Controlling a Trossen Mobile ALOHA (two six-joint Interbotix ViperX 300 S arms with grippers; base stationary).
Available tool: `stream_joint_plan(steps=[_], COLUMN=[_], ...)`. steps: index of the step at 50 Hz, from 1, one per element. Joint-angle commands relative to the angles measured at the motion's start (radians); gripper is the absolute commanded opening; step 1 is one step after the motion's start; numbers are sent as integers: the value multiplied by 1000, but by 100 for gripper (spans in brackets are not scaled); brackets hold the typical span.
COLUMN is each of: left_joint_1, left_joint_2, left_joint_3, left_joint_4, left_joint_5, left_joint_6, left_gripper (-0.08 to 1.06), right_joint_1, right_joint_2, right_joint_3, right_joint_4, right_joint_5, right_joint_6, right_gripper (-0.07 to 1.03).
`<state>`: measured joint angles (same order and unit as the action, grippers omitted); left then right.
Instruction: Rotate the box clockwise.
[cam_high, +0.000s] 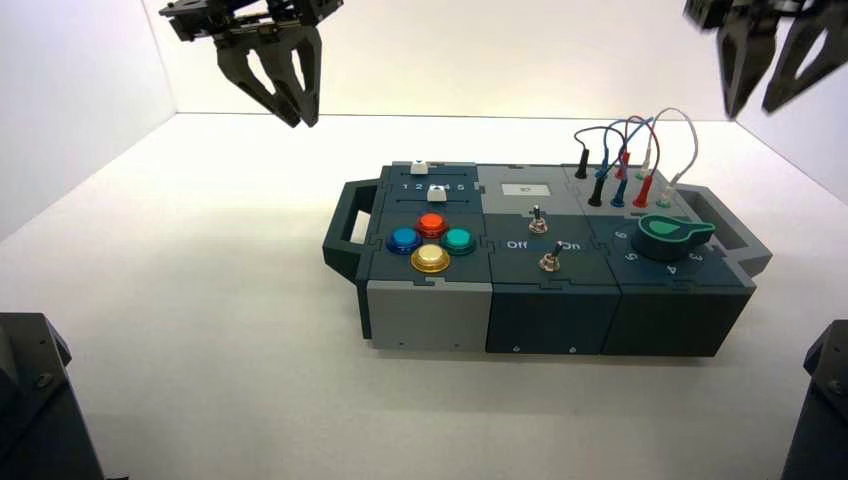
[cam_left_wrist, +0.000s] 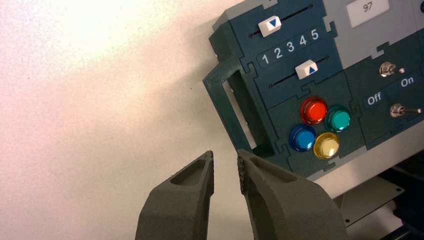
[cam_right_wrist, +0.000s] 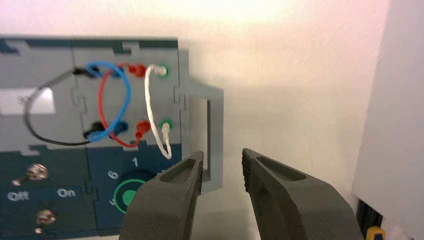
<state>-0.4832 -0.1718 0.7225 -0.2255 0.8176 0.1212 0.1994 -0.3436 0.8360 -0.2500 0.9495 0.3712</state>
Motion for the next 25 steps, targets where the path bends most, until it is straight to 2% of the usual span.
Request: stream_joint_plan(steps=[1, 11, 25], left_joint_1=[-3, -9, -17], left_joint_2=[-8, 23, 94], left_joint_3=[-34, -48, -60], left_joint_4=[-2, -2, -2], left_joint_5=[0, 11, 11], left_joint_6=[9, 15, 18], left_gripper=[29, 29, 28], right_joint_1=[-5, -5, -5], right_joint_2=[48, 149, 218], right_joint_3=[-11, -26, -35], right_joint_4=[8, 11, 11], right_joint_5=[-12, -20, -46], right_joint_6=[3, 5, 6], right_gripper=[43, 43, 43])
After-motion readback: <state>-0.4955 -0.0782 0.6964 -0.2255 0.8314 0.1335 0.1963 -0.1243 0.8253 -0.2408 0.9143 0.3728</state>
